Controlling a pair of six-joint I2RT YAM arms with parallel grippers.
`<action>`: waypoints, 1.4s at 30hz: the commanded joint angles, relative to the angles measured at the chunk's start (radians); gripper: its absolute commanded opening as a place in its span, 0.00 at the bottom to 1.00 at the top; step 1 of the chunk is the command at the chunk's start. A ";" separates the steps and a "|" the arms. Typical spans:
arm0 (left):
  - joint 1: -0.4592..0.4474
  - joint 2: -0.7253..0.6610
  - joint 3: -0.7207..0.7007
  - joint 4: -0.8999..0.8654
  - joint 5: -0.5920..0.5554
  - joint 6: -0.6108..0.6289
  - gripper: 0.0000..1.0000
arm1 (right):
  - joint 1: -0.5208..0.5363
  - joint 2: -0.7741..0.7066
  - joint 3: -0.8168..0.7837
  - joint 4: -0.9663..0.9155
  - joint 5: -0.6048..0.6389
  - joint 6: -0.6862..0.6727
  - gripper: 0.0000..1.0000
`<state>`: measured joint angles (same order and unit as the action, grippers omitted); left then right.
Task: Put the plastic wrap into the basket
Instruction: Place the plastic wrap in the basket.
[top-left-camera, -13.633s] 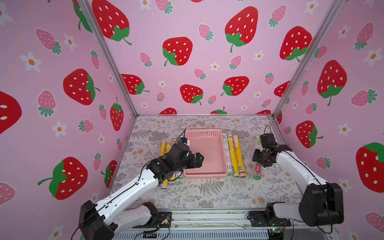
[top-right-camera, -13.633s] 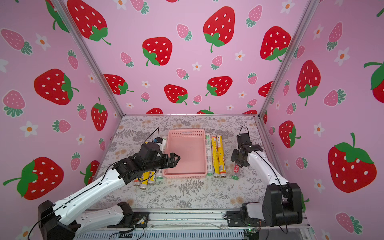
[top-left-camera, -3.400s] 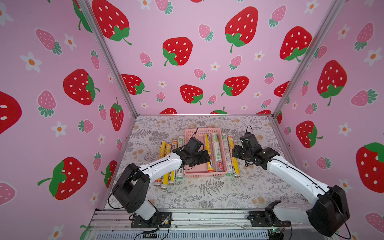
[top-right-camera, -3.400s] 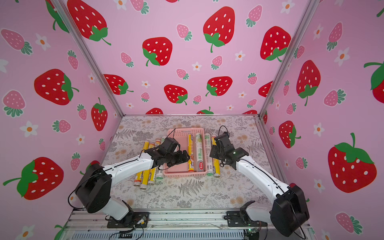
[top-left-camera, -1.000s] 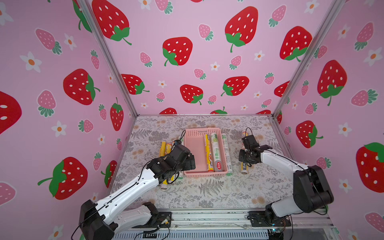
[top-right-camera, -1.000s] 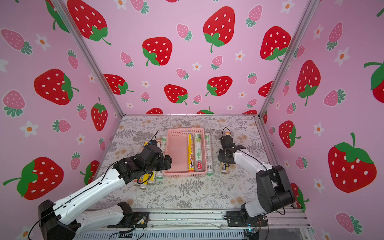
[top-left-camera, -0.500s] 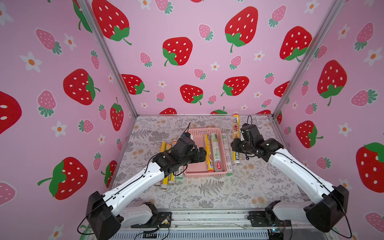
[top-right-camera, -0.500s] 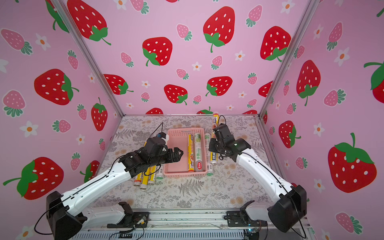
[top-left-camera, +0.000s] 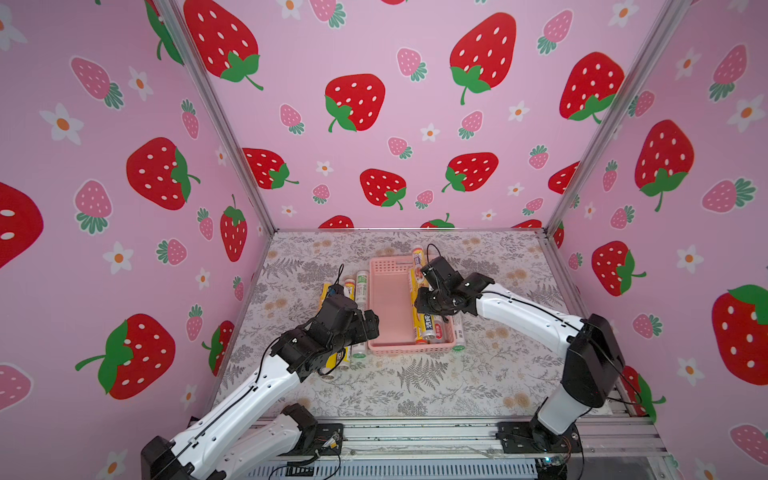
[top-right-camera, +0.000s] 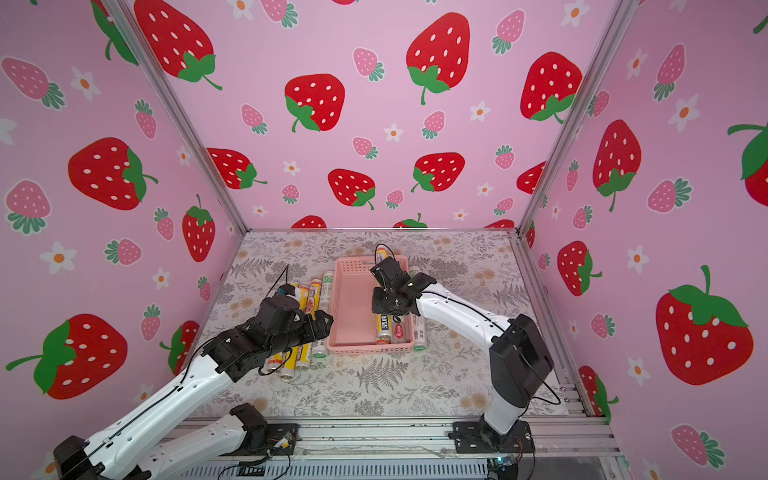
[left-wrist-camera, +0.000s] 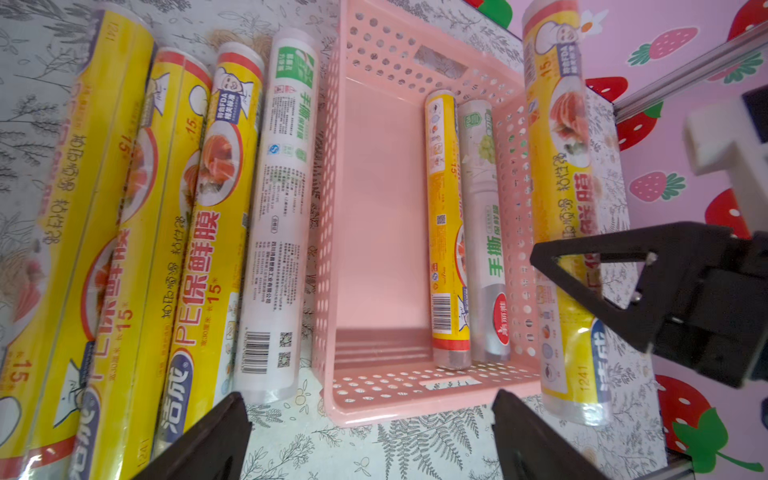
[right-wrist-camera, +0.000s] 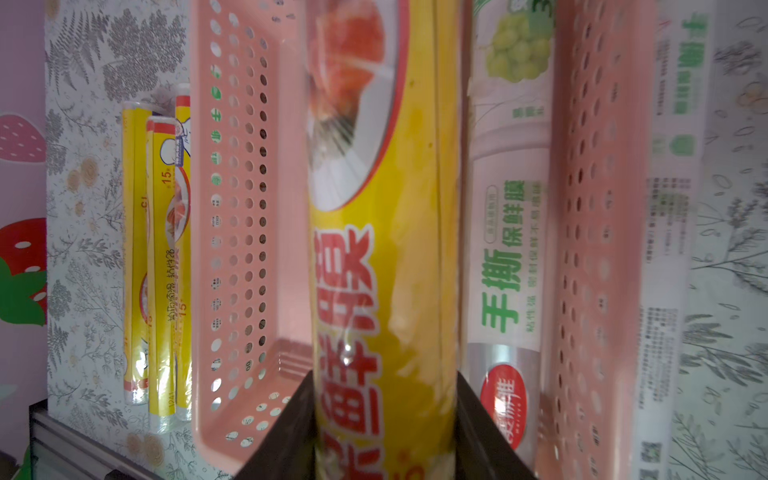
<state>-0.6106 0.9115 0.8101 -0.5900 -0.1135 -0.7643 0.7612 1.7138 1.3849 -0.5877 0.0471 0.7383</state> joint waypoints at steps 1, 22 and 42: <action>0.014 -0.030 -0.051 -0.018 -0.014 -0.013 0.96 | 0.028 0.078 0.084 0.019 0.013 0.021 0.29; 0.035 -0.041 -0.069 -0.028 -0.012 0.003 0.98 | 0.134 0.189 0.072 0.049 0.138 0.118 0.27; 0.039 -0.066 -0.077 -0.037 0.001 -0.007 0.99 | 0.135 0.320 0.103 0.054 0.153 0.082 0.43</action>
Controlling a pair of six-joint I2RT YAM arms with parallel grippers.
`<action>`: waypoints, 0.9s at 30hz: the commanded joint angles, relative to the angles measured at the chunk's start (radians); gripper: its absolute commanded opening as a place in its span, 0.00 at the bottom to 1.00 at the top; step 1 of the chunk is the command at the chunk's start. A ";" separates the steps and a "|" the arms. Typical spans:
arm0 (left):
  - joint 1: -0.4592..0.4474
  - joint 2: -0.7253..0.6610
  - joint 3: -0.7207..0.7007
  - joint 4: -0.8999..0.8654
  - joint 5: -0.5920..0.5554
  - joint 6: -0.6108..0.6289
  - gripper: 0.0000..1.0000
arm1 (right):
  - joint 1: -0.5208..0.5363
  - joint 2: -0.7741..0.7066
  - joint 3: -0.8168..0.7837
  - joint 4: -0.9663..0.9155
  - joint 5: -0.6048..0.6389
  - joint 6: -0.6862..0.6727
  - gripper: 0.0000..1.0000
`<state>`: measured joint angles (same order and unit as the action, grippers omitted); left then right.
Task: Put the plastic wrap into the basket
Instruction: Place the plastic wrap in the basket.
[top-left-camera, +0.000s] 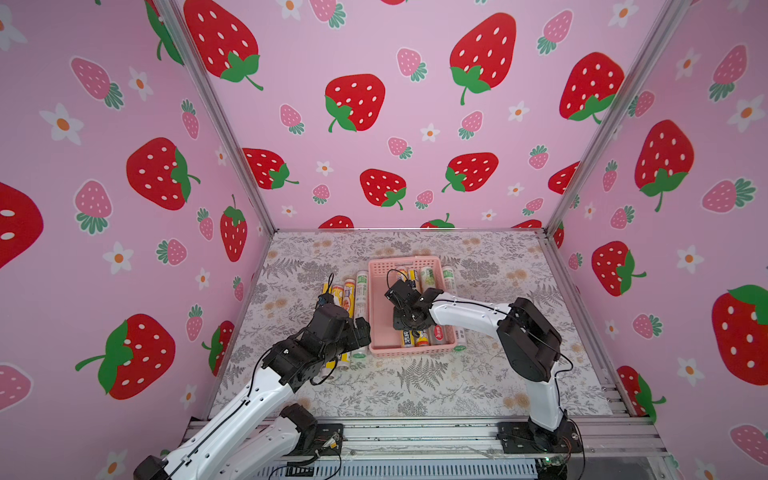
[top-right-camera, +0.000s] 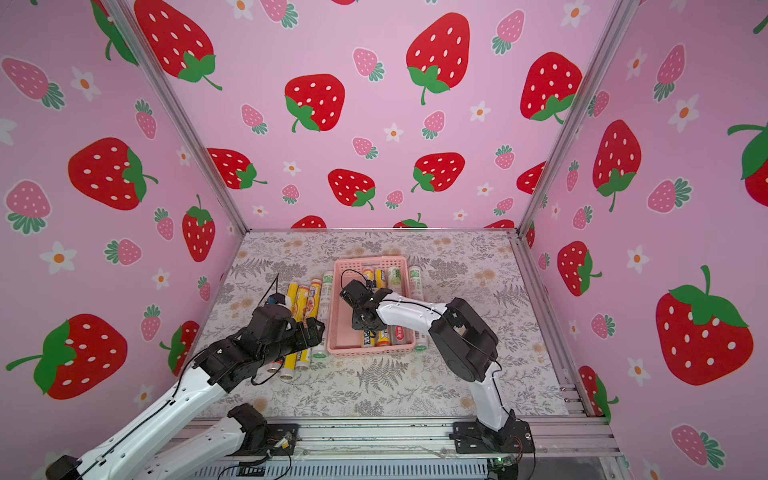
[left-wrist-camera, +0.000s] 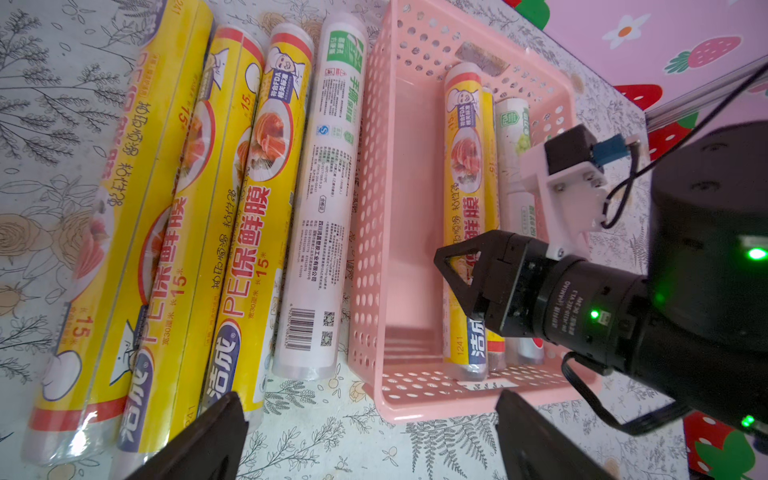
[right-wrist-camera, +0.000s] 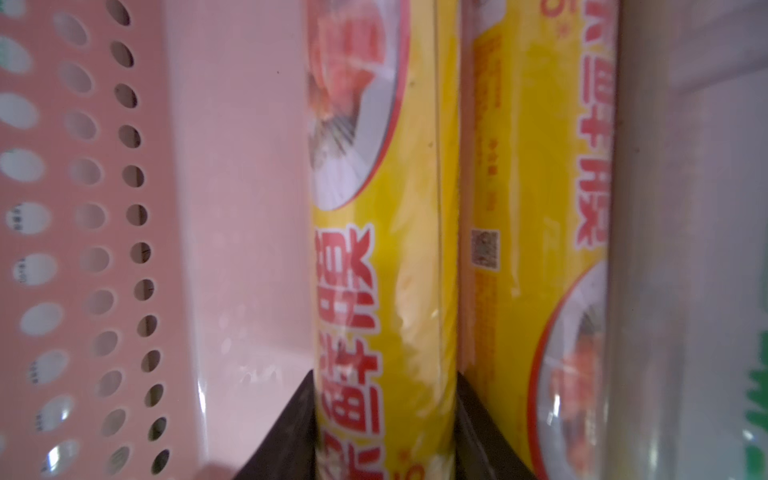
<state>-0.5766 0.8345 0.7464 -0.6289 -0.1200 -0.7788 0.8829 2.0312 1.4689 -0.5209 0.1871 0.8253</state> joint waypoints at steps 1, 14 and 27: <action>0.005 0.017 -0.013 0.002 0.012 0.007 0.99 | 0.014 0.003 0.016 -0.011 0.013 -0.005 0.46; 0.007 0.059 0.012 0.033 0.085 0.026 0.98 | 0.014 -0.043 0.027 -0.004 0.056 0.003 0.57; -0.016 0.286 0.086 0.201 0.251 -0.025 0.93 | -0.080 -0.431 -0.195 0.034 0.089 -0.137 0.60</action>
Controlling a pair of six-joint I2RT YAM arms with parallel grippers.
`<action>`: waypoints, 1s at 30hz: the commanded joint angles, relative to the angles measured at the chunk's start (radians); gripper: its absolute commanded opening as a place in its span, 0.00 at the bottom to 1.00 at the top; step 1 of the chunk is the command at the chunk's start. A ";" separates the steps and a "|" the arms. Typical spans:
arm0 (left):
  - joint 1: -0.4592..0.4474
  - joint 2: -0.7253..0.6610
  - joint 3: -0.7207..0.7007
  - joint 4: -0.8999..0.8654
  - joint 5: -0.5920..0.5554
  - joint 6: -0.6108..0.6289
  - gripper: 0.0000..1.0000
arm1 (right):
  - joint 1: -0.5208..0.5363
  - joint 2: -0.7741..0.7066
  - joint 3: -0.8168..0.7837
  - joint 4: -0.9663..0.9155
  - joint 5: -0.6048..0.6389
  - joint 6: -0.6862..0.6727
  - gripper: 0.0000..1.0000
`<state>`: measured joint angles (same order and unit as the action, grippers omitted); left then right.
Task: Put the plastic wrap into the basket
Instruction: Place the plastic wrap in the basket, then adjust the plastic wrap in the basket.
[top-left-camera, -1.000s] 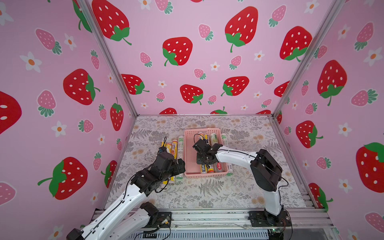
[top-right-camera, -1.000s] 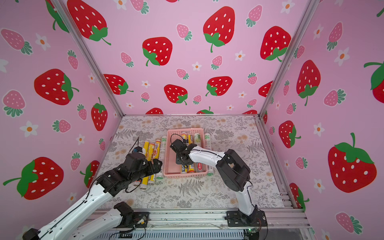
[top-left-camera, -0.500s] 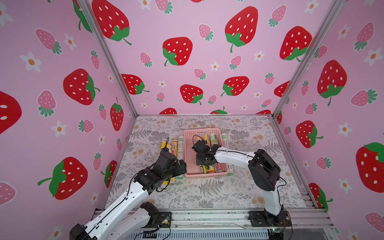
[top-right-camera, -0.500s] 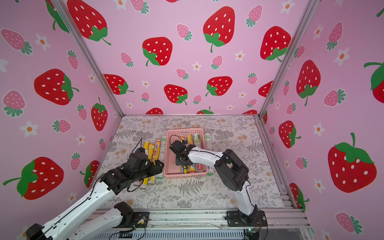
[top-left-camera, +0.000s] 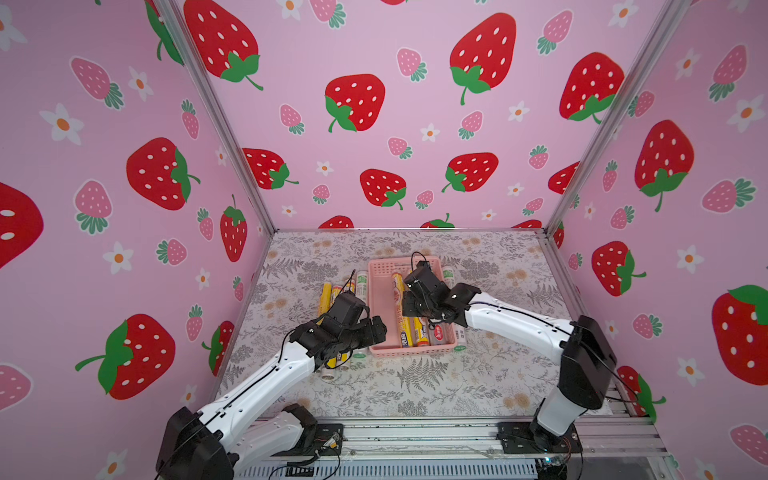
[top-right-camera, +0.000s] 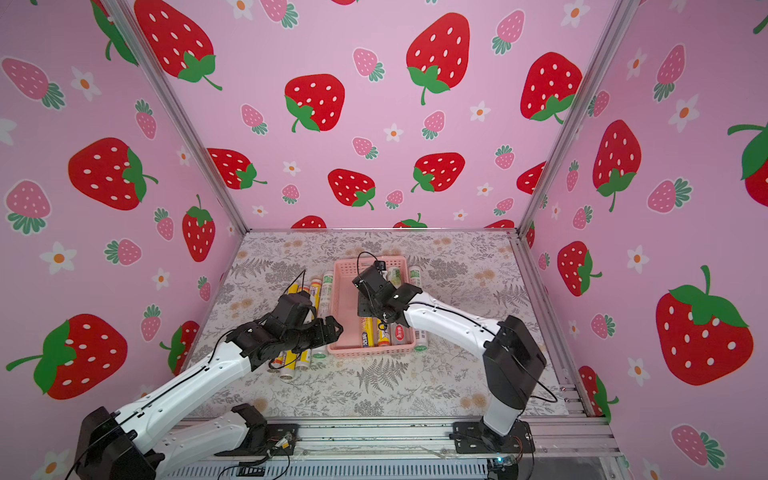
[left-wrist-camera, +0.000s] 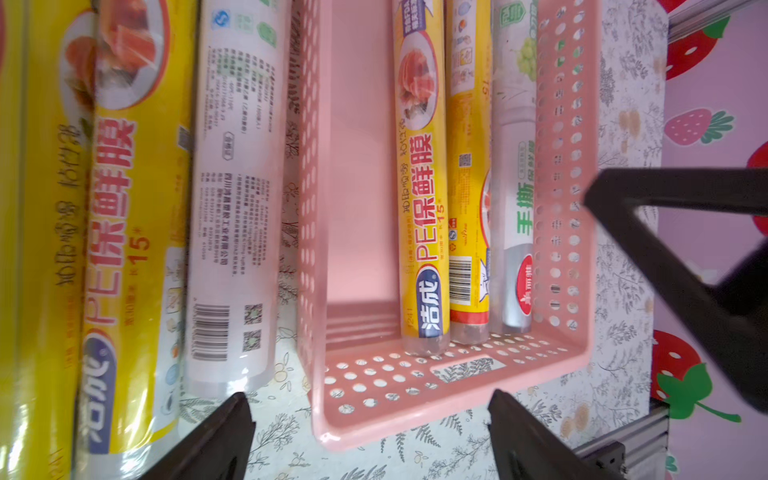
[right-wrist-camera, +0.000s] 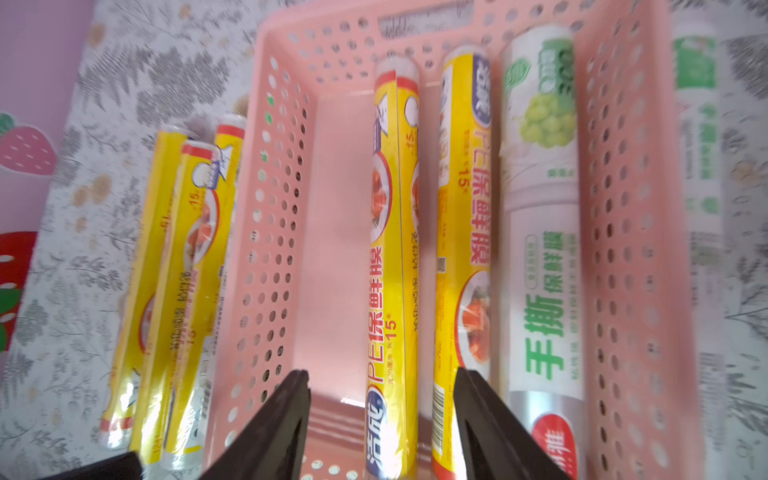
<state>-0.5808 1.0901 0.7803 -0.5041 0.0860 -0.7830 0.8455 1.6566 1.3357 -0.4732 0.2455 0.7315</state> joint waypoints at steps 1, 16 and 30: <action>-0.019 0.052 0.066 0.090 0.045 -0.024 0.93 | -0.061 -0.100 -0.096 -0.013 0.033 -0.050 0.61; -0.096 0.495 0.297 0.223 -0.042 -0.022 0.93 | -0.415 -0.256 -0.425 0.083 -0.209 -0.164 0.67; -0.107 0.680 0.371 0.292 -0.041 0.000 0.92 | -0.465 -0.079 -0.439 0.215 -0.314 -0.203 0.66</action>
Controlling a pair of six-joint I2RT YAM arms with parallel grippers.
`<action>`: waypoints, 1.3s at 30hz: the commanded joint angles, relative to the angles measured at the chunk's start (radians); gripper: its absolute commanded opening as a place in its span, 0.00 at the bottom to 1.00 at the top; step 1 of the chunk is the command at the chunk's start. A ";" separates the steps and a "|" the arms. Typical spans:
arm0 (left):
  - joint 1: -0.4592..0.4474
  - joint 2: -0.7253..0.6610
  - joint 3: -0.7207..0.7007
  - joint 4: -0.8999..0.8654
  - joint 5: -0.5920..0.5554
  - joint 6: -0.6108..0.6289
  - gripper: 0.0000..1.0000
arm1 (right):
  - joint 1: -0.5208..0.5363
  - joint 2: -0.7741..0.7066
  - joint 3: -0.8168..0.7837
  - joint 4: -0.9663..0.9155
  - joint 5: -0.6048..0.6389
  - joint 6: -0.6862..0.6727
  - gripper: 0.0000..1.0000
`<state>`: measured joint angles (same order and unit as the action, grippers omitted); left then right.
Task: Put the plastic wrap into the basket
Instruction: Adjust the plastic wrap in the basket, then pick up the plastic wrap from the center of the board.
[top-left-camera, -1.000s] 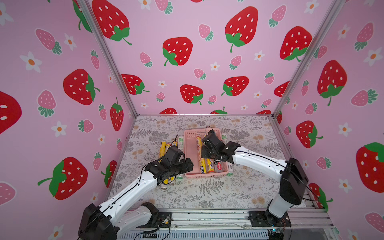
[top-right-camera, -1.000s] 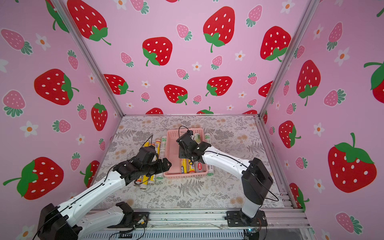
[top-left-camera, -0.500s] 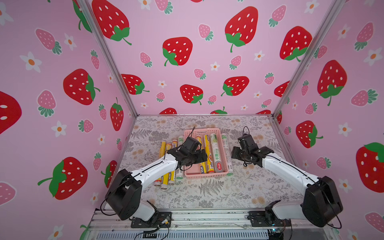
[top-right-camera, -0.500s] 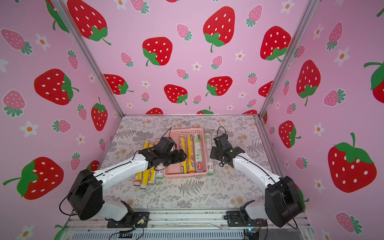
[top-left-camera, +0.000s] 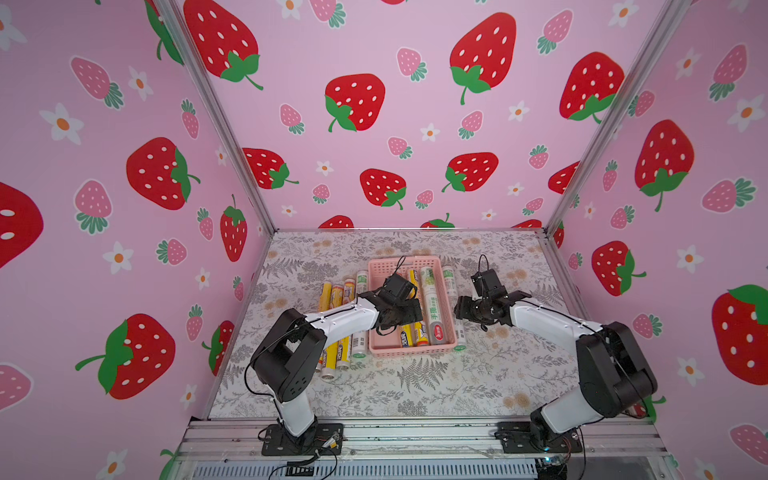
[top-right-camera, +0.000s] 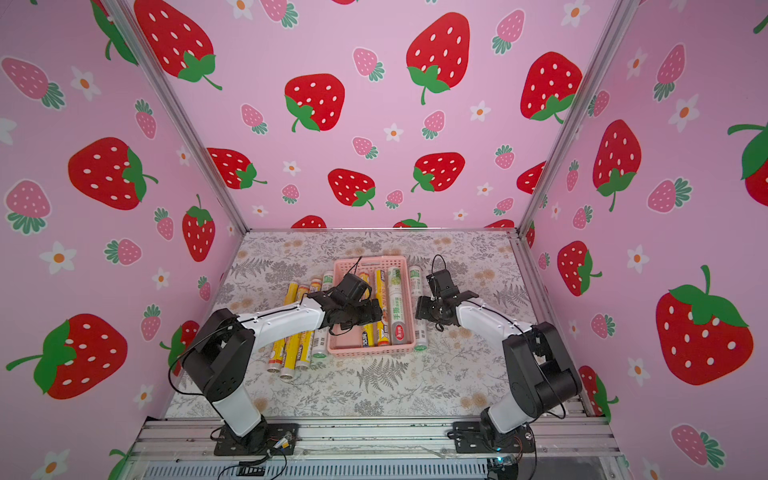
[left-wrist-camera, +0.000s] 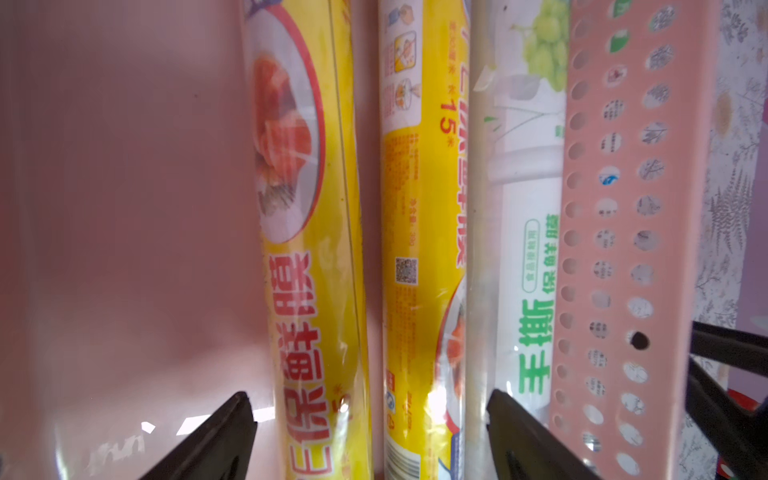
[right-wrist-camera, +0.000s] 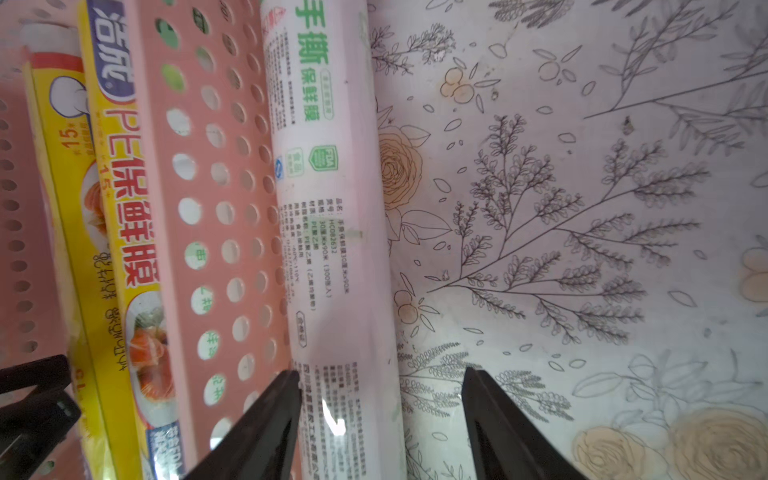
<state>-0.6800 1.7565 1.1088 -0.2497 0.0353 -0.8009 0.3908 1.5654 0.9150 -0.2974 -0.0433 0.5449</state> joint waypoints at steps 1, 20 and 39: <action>-0.010 0.019 0.046 0.046 0.017 0.021 0.92 | -0.012 0.017 -0.023 0.050 -0.029 -0.017 0.66; -0.040 -0.117 0.098 -0.138 -0.050 0.127 0.95 | -0.055 -0.025 -0.063 0.056 -0.001 -0.066 0.67; -0.041 -0.428 -0.122 -0.259 -0.146 0.068 0.97 | -0.055 0.139 0.012 -0.017 0.122 -0.123 0.69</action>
<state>-0.7166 1.3594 0.9962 -0.4797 -0.0814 -0.7147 0.3420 1.6939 0.9344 -0.2749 0.0113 0.4313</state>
